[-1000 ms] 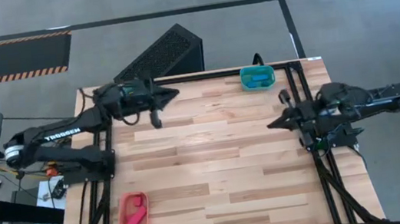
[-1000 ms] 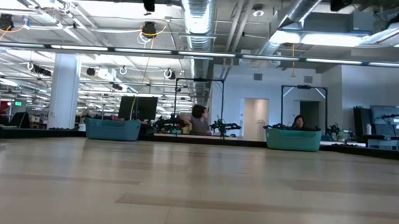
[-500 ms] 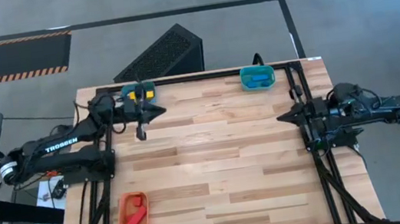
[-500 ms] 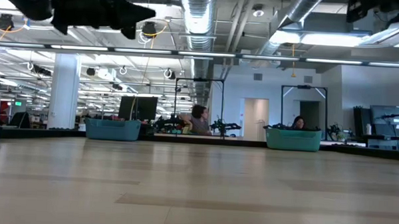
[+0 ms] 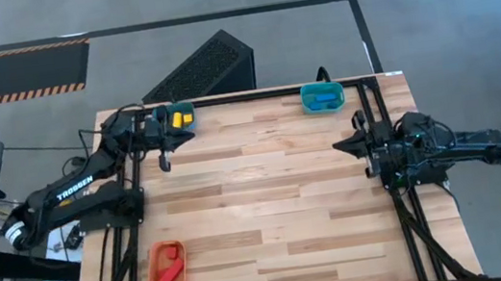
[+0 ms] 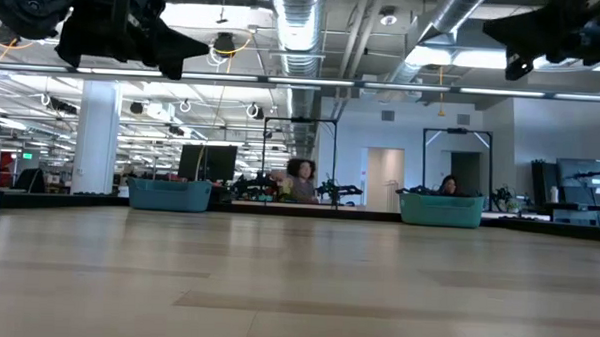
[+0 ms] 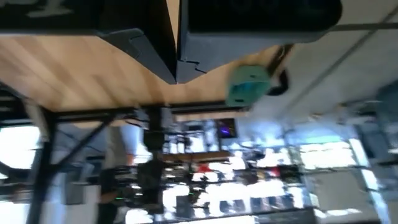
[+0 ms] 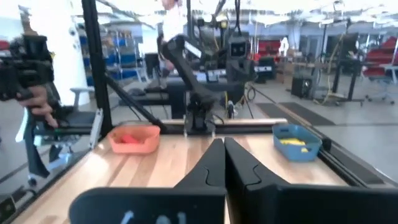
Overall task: Sort & place blocks by color
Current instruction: Return to Home Position
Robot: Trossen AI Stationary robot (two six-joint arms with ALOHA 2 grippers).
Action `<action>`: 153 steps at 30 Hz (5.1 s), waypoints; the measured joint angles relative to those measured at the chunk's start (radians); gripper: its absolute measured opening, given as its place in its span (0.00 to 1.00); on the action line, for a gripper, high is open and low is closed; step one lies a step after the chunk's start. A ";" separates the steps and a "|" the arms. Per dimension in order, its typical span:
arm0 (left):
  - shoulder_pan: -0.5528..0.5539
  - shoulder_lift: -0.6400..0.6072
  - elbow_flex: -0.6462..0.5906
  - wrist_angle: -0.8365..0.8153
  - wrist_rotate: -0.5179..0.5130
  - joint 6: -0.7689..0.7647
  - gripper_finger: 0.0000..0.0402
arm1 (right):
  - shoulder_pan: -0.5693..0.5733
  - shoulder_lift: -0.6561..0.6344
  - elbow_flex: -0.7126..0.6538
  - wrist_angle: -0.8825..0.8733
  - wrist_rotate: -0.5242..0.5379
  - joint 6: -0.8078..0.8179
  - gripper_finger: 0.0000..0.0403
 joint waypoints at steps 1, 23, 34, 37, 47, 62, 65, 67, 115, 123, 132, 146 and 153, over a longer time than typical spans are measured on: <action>0.014 0.000 0.000 -0.015 0.044 0.000 0.00 | -0.010 0.000 0.000 -0.012 -0.008 0.000 0.02; 0.023 -0.020 -0.264 0.344 0.005 -0.186 0.00 | -0.139 -0.003 0.000 -0.045 -0.104 0.011 0.01; -0.041 -0.105 -0.378 0.443 -0.089 -0.246 0.00 | -0.098 -0.004 -0.175 0.212 -0.108 0.158 0.02; -0.072 -0.145 -0.378 0.384 -0.090 -0.238 0.00 | -0.098 -0.003 -0.200 0.209 -0.107 0.184 0.01; -0.097 -0.291 -0.379 0.360 -0.159 -0.307 0.00 | -0.150 -0.063 -0.193 0.209 -0.113 0.175 0.01; -0.123 -0.499 -0.381 0.164 -0.224 -0.299 0.00 | -0.186 -0.183 -0.228 0.161 -0.134 0.101 0.01; -0.164 -0.498 -0.381 0.122 -0.254 -0.272 0.00 | -0.171 -0.183 -0.228 0.195 -0.133 0.101 0.01; -0.197 -0.498 -0.382 0.116 -0.292 -0.254 0.00 | -0.160 -0.190 -0.228 0.203 -0.134 0.098 0.01; -0.540 -0.769 -0.381 -0.235 -0.786 -0.294 0.00 | 0.011 -0.189 -0.231 0.090 -0.237 0.106 0.02; -0.598 -0.767 -0.382 -0.186 -0.735 -0.224 0.00 | -0.006 -0.187 -0.231 0.069 -0.226 0.009 0.02; -0.617 -0.768 -0.382 -0.148 -0.779 -0.211 0.00 | -0.027 -0.187 -0.232 0.072 -0.226 -0.106 0.02; -0.617 -0.767 -0.382 -0.233 -0.657 -0.215 0.00 | 0.103 -0.186 -0.232 0.012 -0.275 -0.129 0.03; -0.617 -0.767 -0.382 -0.326 -0.663 -0.189 0.00 | 0.105 -0.186 -0.232 0.001 -0.249 -0.129 0.03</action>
